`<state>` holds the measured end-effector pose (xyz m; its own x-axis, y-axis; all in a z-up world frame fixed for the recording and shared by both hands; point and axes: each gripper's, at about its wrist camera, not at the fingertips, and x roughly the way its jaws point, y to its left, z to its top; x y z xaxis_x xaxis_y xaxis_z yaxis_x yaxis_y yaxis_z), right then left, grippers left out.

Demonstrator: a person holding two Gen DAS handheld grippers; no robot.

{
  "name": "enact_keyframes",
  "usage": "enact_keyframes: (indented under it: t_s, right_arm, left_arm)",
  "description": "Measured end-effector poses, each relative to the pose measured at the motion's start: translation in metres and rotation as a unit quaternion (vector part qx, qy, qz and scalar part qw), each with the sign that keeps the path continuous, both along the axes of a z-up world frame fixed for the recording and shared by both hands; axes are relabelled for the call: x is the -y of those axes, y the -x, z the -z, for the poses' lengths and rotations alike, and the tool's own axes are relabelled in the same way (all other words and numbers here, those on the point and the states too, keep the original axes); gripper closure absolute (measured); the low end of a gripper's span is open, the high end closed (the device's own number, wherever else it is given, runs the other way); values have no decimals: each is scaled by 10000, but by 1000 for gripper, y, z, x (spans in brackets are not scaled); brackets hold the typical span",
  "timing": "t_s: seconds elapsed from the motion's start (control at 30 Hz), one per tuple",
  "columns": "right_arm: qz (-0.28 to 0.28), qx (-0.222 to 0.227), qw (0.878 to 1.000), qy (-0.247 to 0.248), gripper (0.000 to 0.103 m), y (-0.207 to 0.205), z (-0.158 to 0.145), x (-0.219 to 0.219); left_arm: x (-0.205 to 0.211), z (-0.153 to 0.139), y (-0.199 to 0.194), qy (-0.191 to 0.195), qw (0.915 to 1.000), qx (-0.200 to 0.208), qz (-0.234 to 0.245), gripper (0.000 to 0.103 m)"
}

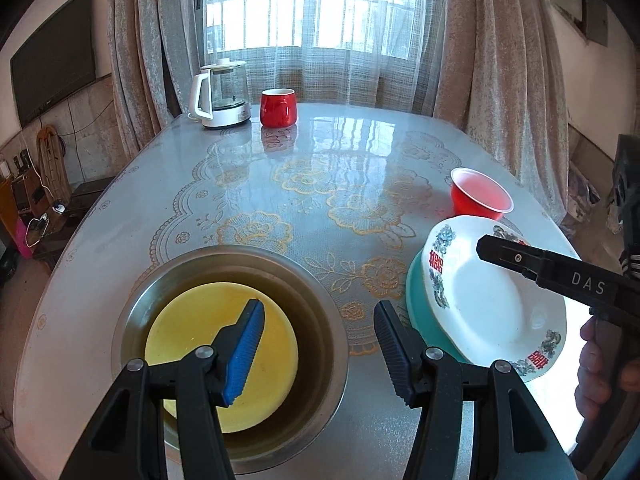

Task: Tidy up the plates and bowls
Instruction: 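Move both grippers past the plate stack toward the red bowl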

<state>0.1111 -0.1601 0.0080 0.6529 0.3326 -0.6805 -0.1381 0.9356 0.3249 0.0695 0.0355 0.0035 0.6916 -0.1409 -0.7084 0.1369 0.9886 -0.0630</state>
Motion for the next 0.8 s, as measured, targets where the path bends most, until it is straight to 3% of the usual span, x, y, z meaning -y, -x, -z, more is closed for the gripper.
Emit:
enact_keyframes:
  t_s: [0.53, 0.8]
  right_arm:
    - [799, -115, 9965, -195, 66, -2, 0, 76]
    - [1261, -187, 9913, -334, 66, -9, -1, 118]
  left_arm:
    - [54, -4, -20, -147, 9989, -20, 452, 44]
    - [72, -1, -43, -114, 9990, -232, 373, 44]
